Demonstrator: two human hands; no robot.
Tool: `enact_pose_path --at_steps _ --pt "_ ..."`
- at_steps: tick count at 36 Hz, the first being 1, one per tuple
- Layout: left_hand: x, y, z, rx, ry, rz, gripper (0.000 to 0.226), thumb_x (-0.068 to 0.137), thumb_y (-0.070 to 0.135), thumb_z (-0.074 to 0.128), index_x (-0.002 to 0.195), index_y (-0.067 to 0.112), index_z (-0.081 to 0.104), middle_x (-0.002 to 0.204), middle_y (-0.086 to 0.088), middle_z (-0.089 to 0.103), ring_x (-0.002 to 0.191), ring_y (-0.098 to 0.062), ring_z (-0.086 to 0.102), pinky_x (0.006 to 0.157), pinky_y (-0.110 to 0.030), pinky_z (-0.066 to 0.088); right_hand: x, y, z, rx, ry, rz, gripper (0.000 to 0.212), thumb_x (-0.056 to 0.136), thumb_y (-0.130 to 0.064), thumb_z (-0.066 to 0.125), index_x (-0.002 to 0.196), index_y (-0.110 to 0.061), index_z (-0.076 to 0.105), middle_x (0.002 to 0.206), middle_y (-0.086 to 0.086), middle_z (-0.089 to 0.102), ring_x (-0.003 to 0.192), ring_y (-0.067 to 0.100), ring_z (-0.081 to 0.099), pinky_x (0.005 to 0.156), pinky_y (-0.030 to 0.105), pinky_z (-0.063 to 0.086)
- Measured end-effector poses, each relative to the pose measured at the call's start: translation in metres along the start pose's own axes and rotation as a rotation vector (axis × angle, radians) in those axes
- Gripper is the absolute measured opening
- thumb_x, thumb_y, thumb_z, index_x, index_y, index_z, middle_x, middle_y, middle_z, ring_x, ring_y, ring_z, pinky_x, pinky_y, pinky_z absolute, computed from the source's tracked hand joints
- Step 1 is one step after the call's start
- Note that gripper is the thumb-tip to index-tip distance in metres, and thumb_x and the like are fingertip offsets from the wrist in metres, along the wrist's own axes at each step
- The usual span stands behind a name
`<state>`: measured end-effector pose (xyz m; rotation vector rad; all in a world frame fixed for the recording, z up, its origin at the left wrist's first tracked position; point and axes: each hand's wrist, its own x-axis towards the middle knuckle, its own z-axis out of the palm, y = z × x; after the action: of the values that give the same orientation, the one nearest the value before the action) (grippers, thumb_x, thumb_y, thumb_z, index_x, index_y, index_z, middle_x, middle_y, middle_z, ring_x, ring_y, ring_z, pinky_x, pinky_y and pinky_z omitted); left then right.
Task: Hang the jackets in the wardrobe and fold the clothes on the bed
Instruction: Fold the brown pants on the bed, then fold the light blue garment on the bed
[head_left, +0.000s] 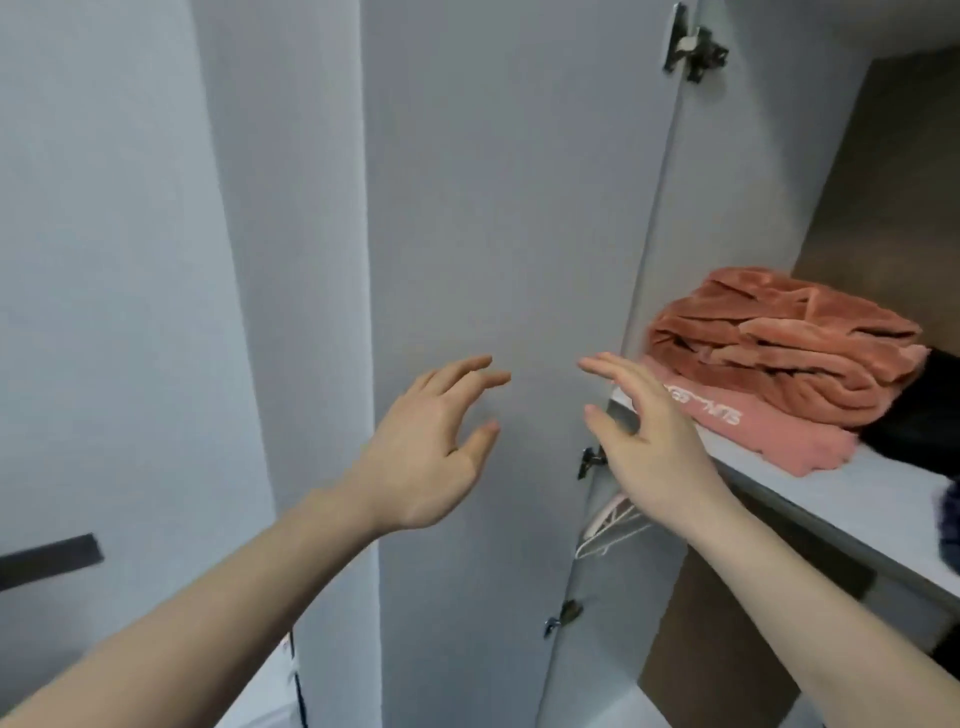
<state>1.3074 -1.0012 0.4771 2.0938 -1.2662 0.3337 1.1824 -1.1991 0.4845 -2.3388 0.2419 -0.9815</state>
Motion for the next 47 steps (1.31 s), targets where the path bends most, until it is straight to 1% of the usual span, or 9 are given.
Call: enact_pose_path --at_steps 4,6,12,17,21,24,32,39,47 --pt "-0.094 -0.032 -0.033 0.053 0.044 -0.171 0.042 0.103 0.031 0.049 0.144 0.038 0.047 0.157 0.025 0.031 0.142 0.000 0.025 0.109 -0.014 0.019 -0.035 -0.037 0.061 0.135 -0.208 -0.048 0.041 0.097 -0.016 0.063 0.134 -0.035 0.059 0.148 -0.017 0.048 0.138 -0.005 0.040 0.117 0.026 0.030" --pt "-0.142 -0.046 -0.050 0.073 0.076 -0.263 0.041 0.102 0.032 0.049 0.142 0.040 0.047 0.155 0.029 0.031 0.142 0.002 0.025 0.110 -0.017 0.021 -0.051 -0.058 0.092 0.203 -0.322 -0.075 0.042 0.098 -0.017 0.062 0.136 -0.036 0.057 0.149 -0.020 0.045 0.140 -0.007 0.038 0.119 0.028 0.030" --pt "-0.286 -0.069 -0.112 0.164 0.195 -0.539 0.041 0.099 0.026 0.055 0.139 0.037 0.052 0.154 0.025 0.036 0.142 -0.001 0.031 0.116 -0.028 0.028 -0.104 -0.137 0.178 0.327 -0.616 -0.192 0.044 0.101 -0.024 0.056 0.139 -0.046 0.050 0.146 -0.032 0.043 0.137 -0.015 0.033 0.116 0.020 0.028" --pt "-0.395 -0.068 -0.164 0.245 0.275 -0.728 0.041 0.098 0.026 0.058 0.138 0.035 0.053 0.154 0.021 0.037 0.140 -0.004 0.034 0.113 -0.028 0.029 -0.155 -0.209 0.235 0.422 -0.793 -0.289 0.042 0.102 -0.027 0.054 0.139 -0.046 0.050 0.141 -0.038 0.044 0.134 -0.017 0.035 0.107 0.010 0.028" --pt "-0.504 -0.049 -0.211 0.312 0.352 -0.915 0.038 0.099 0.028 0.055 0.136 0.037 0.054 0.152 0.022 0.037 0.138 -0.005 0.036 0.113 -0.030 0.033 -0.216 -0.290 0.283 0.511 -0.946 -0.393 0.042 0.101 -0.025 0.055 0.136 -0.047 0.052 0.138 -0.035 0.047 0.130 -0.015 0.041 0.100 0.005 0.034" --pt "-0.584 -0.028 -0.243 0.373 0.387 -1.042 0.037 0.100 0.029 0.053 0.135 0.038 0.053 0.152 0.025 0.036 0.138 -0.002 0.034 0.113 -0.025 0.028 -0.269 -0.351 0.313 0.573 -1.054 -0.455 0.042 0.100 -0.025 0.057 0.136 -0.046 0.052 0.137 -0.039 0.046 0.131 -0.019 0.037 0.105 0.006 0.031" --pt "-0.759 0.040 -0.308 0.496 0.488 -1.345 0.039 0.100 0.029 0.056 0.137 0.039 0.050 0.155 0.026 0.031 0.140 -0.004 0.033 0.116 -0.033 0.032 -0.410 -0.495 0.368 0.727 -1.294 -0.626 0.045 0.098 -0.016 0.062 0.137 -0.038 0.053 0.138 -0.033 0.049 0.131 -0.018 0.038 0.101 -0.001 0.026" --pt "-0.859 0.098 -0.340 0.573 0.621 -1.551 0.039 0.099 0.029 0.059 0.137 0.037 0.051 0.154 0.024 0.033 0.138 -0.004 0.036 0.113 -0.029 0.033 -0.499 -0.593 0.386 0.800 -1.469 -0.794 0.043 0.098 -0.025 0.062 0.134 -0.046 0.052 0.138 -0.036 0.047 0.132 -0.018 0.037 0.095 -0.003 0.030" --pt "-0.939 0.160 -0.340 0.651 0.799 -1.776 0.040 0.096 0.028 0.062 0.134 0.037 0.053 0.152 0.022 0.035 0.134 -0.007 0.041 0.113 -0.035 0.035 -0.578 -0.681 0.402 0.844 -1.652 -1.011 0.042 0.099 -0.027 0.062 0.133 -0.049 0.050 0.136 -0.039 0.046 0.128 -0.020 0.038 0.101 0.005 0.032"
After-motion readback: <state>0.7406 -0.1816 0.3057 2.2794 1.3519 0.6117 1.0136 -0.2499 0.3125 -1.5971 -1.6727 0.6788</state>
